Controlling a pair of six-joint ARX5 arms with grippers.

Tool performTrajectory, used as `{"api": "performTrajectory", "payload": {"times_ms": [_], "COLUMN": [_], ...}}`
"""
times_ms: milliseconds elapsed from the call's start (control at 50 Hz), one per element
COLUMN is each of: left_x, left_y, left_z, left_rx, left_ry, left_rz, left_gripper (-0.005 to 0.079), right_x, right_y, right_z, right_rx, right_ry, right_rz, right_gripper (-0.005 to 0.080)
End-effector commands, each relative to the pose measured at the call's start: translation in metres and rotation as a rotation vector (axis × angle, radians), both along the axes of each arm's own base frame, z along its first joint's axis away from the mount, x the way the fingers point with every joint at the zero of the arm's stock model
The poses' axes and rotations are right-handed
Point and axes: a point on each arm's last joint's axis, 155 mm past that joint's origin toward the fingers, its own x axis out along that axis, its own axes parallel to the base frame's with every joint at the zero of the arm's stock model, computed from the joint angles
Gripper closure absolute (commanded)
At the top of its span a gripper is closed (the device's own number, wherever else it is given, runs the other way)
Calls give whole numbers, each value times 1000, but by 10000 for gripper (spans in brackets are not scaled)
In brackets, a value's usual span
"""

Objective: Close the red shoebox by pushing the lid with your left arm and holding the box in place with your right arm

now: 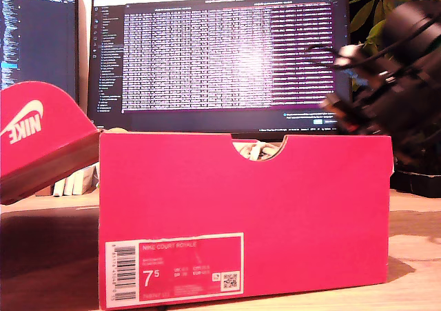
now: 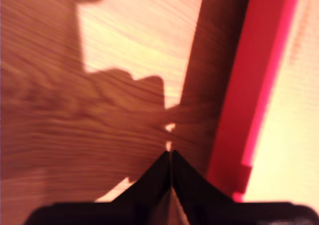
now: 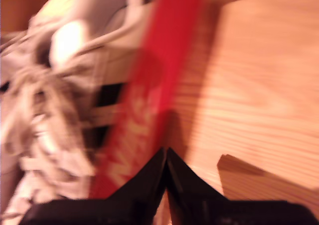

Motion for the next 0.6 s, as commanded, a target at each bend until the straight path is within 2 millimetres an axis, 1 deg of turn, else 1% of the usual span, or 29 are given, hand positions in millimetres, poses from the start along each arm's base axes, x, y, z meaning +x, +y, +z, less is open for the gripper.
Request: {"api": "performTrajectory", "payload": {"times_ms": [0,160,280,580], "left_x": [-3,0,4,14], "left_y": [-5,-15,-18,-32], "left_z": [-5,-2,1,20], "left_rx": [-36,-118,-139,-254], "left_ry": [18,7,-14,-84], "left_rz": [-8,-10,-12,-19], "left_gripper": [762,762,762,762], "right_x": [2,-3,-4,-9], "right_y": [9,20,25,34], "right_z": [1,0,1,3], "right_rx": [6,9,12,15], "right_ry": [-15,-16,-22,-30], "right_rz": [24,50,63,88], "right_gripper": [764,764,764,764]}}
